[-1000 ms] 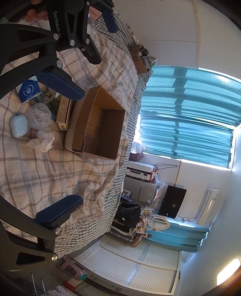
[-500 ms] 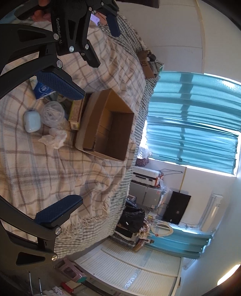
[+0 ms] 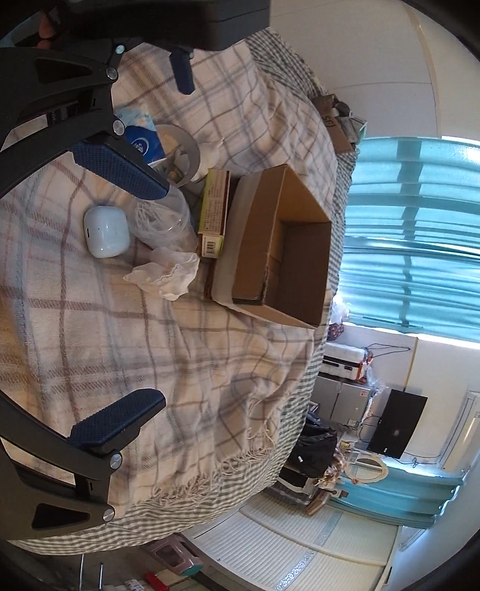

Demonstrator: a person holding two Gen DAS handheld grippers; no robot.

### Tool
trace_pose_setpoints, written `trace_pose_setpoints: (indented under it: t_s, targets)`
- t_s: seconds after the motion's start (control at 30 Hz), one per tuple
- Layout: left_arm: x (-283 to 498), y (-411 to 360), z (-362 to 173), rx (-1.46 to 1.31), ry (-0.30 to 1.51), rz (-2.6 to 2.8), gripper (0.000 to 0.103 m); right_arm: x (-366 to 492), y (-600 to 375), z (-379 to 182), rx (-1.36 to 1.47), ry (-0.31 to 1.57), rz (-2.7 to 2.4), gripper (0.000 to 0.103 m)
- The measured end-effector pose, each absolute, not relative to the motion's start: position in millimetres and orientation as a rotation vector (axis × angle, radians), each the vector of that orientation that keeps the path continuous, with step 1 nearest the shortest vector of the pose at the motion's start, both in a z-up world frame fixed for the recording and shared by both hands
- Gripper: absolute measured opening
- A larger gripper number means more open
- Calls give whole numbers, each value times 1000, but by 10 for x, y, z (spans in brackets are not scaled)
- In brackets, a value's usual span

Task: Organize objects
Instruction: 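Grasp the blue tissue pack with left tool while right tool grasps the white earbud case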

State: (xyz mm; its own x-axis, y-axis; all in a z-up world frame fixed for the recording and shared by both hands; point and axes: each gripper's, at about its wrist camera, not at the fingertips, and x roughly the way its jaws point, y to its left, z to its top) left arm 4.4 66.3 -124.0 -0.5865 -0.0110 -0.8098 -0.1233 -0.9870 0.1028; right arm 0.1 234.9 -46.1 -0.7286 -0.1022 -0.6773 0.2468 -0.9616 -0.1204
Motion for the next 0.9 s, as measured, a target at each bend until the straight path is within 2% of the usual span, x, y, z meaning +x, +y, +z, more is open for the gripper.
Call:
trace_pose_setpoints:
  t_s: [0.03,0.1,0.13,0.23,0.27,0.3,0.4,0.53,0.7,0.83,0.9]
  targets:
    - [53,685,-1276,-1408,237,2712,95,-8,2353,-479,1065,301,-2738,103]
    - [64,727,-1356,-1440,259,2657,74,-29,2356,-507,1082,300,-2736,103]
    - [75,737,-1383,-1451,258,2626,68,-33,2354,-518,1087,300,-2733,103]
    - [162,786,-1389,-1429,323,2636,58,-13,2330,-518,1093,312,-2723,103]
    - [188,796,-1359,-1420,336,2643,51,-2,2316,-512,1089,318,-2720,103]
    - [204,786,-1302,-1404,329,2648,44,10,2301,-505,1086,325,-2716,103]
    - [197,638,-1090,-1355,217,2679,35,27,2244,-491,1082,347,-2703,103]
    - [147,359,-897,-1290,196,2776,30,-8,2122,-562,1112,363,-2679,102]
    - [43,107,-887,-1292,83,2779,29,-66,1855,-848,1228,433,-2559,94]
    - [31,125,-882,-1269,81,2772,28,-144,1731,-1139,1349,504,-2479,77]
    - [41,146,-879,-1261,85,2763,28,-172,1741,-1253,1399,519,-2464,74]
